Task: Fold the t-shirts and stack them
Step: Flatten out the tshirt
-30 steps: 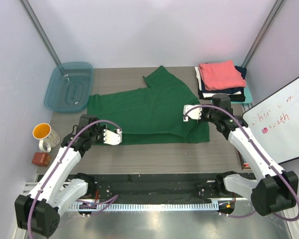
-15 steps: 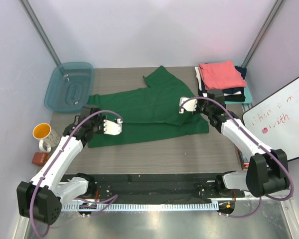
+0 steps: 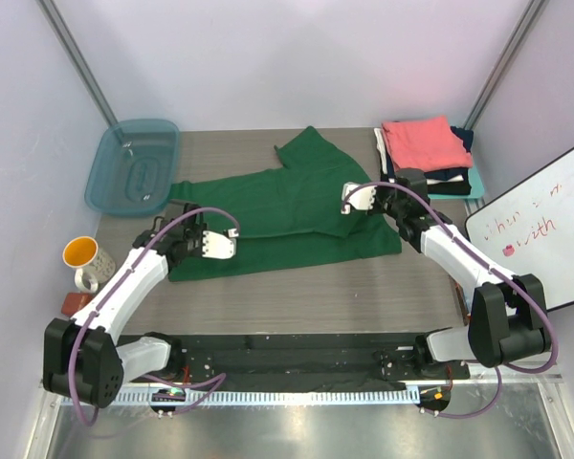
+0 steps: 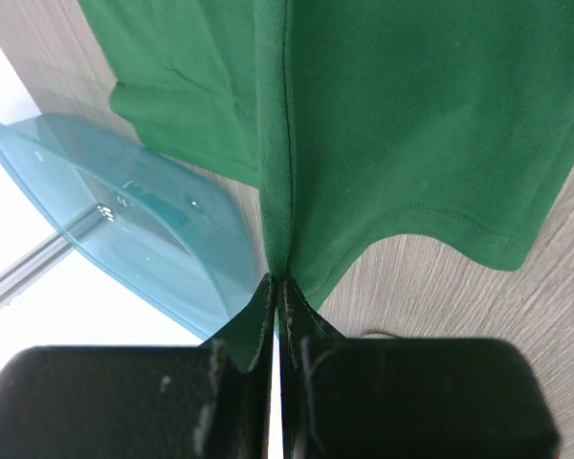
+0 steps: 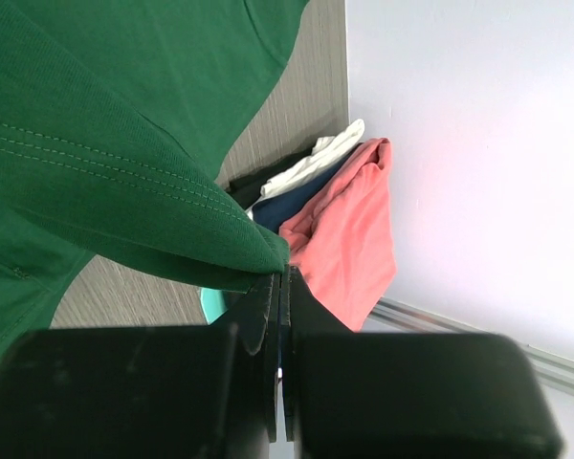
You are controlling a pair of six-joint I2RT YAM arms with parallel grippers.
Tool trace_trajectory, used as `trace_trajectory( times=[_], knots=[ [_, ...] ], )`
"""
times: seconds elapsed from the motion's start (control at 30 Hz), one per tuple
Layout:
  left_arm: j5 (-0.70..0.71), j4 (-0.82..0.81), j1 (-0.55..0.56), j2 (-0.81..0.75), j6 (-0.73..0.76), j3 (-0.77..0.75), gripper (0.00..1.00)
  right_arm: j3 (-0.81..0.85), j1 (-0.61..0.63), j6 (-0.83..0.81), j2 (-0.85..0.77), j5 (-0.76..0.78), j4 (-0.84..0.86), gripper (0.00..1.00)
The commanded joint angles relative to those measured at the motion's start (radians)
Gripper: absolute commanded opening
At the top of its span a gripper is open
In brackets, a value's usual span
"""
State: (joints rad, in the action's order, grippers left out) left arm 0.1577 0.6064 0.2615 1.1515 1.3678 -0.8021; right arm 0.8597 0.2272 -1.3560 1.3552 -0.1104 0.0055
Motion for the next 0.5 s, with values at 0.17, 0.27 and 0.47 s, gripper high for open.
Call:
trace_trajectory(
  times=[0.17,0.27,0.47],
  knots=[
    [0.052,-0.089,-0.004,0.034,-0.003,-0.003,0.0,0.016,0.003,0.015,-0.001,0.005,0.085,0.01],
    [0.057,-0.115,-0.004,0.031,-0.025,-0.051,0.0,0.047,0.003,0.031,0.001,0.024,0.111,0.01],
    [0.068,-0.298,-0.004,0.155,-0.18,-0.282,0.0,0.149,0.001,0.049,0.161,0.176,0.454,0.01]
  ],
)
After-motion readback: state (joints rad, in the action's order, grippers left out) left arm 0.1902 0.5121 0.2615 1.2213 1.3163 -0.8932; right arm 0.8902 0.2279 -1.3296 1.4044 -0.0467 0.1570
